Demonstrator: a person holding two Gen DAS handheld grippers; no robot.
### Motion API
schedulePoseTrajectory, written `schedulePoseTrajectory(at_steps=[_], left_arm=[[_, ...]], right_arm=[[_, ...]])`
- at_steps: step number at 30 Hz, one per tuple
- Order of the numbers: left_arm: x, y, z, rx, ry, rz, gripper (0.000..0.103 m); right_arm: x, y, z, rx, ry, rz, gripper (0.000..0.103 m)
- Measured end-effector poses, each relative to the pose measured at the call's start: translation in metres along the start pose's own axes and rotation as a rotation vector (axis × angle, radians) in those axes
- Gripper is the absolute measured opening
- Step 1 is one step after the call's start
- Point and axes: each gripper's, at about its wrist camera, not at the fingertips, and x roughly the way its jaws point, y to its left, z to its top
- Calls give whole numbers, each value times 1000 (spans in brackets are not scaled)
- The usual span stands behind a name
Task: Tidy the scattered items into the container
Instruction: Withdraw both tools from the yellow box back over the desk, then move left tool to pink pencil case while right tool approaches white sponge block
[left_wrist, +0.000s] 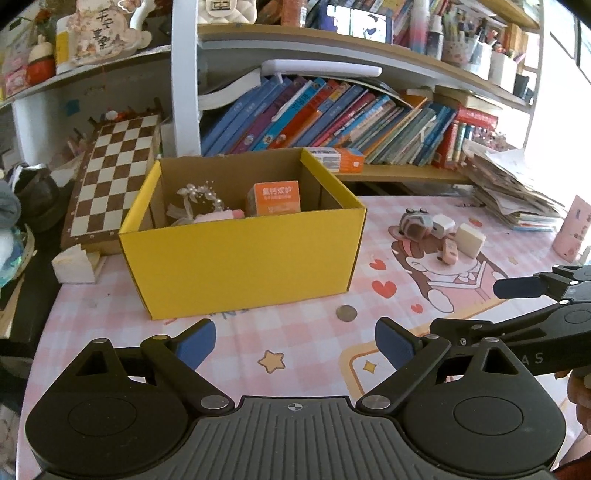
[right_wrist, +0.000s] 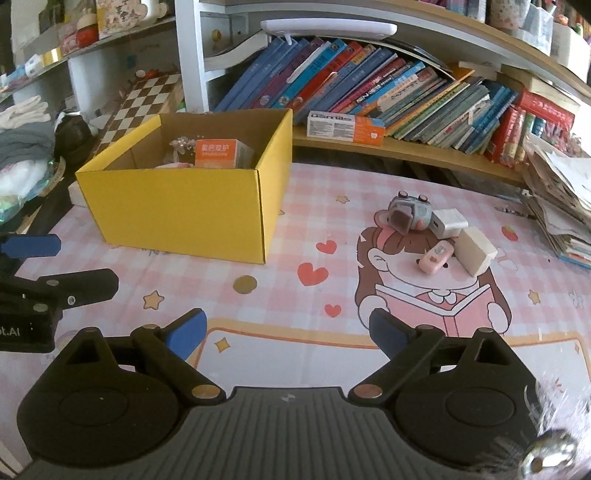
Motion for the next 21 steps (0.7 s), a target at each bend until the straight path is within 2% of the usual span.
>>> schedulePoseTrajectory(at_steps=[10, 21], left_arm=[[3, -36, 1, -22, 13, 49, 95], [18, -83, -2, -43, 31, 59, 95]], right_arm=[[0, -32, 0, -46, 6, 61, 95], [-1, -80, -12, -42, 29, 73, 96]])
